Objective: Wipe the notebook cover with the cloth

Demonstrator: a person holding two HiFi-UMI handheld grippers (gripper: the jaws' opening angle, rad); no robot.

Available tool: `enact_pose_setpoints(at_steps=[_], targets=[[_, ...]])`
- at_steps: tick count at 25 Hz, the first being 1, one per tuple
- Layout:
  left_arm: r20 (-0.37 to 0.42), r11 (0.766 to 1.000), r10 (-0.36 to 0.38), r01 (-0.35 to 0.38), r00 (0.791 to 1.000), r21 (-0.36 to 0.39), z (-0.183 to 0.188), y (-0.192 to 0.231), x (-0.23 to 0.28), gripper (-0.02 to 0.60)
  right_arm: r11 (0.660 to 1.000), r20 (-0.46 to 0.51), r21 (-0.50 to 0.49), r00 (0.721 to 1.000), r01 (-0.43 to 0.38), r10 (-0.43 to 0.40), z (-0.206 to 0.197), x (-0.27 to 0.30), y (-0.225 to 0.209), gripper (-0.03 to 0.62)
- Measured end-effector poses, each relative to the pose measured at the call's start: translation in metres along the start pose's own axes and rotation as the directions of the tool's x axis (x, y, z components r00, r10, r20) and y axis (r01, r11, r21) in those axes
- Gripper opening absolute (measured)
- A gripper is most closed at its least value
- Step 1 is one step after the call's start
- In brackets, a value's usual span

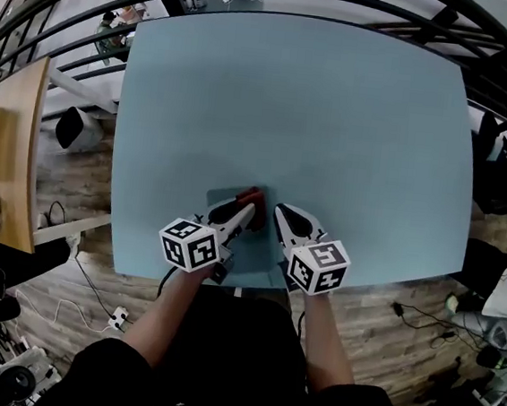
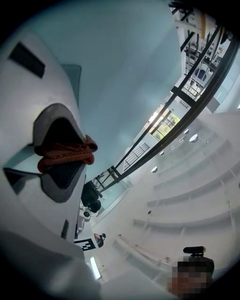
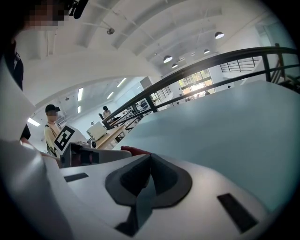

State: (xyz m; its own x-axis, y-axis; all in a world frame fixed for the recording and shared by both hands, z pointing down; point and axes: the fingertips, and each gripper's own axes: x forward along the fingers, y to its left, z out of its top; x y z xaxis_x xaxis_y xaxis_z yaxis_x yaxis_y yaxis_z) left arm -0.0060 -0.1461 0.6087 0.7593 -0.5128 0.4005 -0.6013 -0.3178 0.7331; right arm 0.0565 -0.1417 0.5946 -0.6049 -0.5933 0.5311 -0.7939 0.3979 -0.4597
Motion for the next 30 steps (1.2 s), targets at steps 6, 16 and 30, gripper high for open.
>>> enact_pose_setpoints(at_steps=[6, 16, 30], targets=[[-0.015, 1.0, -0.011, 0.01, 1.0, -0.018, -0.003, 0.004, 0.015, 0.1, 1.0, -0.005, 0.016, 1.0, 0.015, -0.015, -0.005, 0.005, -0.009, 0.008], [-0.063, 0.997, -0.035, 0.031, 0.997, -0.067, -0.015, 0.008, 0.034, 0.1, 0.998, -0.018, 0.043, 0.999, 0.035, -0.034, -0.014, 0.007, -0.019, 0.008], [-0.094, 0.991, -0.03, 0.018, 0.995, -0.133, -0.016, 0.018, 0.043, 0.1, 0.995, -0.021, 0.081, 0.998, 0.055, -0.053, -0.016, 0.007, -0.028, 0.007]])
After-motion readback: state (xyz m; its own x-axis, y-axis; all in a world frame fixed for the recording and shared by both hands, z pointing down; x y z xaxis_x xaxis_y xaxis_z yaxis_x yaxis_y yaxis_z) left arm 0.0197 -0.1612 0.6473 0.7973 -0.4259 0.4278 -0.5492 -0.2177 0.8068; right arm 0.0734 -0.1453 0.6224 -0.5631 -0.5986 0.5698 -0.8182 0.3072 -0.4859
